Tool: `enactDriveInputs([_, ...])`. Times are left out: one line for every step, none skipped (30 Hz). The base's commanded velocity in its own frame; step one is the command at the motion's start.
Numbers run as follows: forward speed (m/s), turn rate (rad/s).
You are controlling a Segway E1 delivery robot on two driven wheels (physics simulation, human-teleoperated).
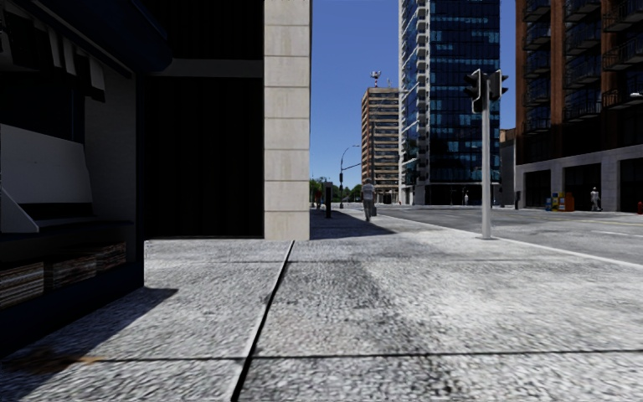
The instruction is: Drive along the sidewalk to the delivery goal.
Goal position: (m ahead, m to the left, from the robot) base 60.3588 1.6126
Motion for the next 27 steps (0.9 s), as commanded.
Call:
enactDriveInputs([1.3,0.0])
enactDriveInputs([1.33,0.0])
enactDriveInputs([1.41,0.0])
enactDriveInputs([1.51,0.0])
enactDriveInputs([1.59,0.0])
enactDriveInputs([1.65,0.0])
enactDriveInputs([1.66,0.0])
enactDriveInputs([1.66,0.0])
enactDriveInputs([1.66,0.0])
enactDriveInputs([1.66,0.0])
enactDriveInputs([1.65,0.0])
enactDriveInputs([1.63,0.0])
enactDriveInputs([1.57,0.0])
enactDriveInputs([1.55,0.0])
enactDriveInputs([1.55,0.0])
enactDriveInputs([1.54,0.0])
enactDriveInputs([1.52,0.0])
enactDriveInputs([1.49,-0.08])
enactDriveInputs([1.48,-0.12])
enactDriveInputs([1.48,-0.14])
enactDriveInputs([1.48,-0.14])
enactDriveInputs([1.48,-0.15])
enactDriveInputs([1.47,-0.17])
enactDriveInputs([1.47,-0.21])
enactDriveInputs([1.47,-0.25])
enactDriveInputs([1.47,-0.27])
enactDriveInputs([1.47,-0.27])
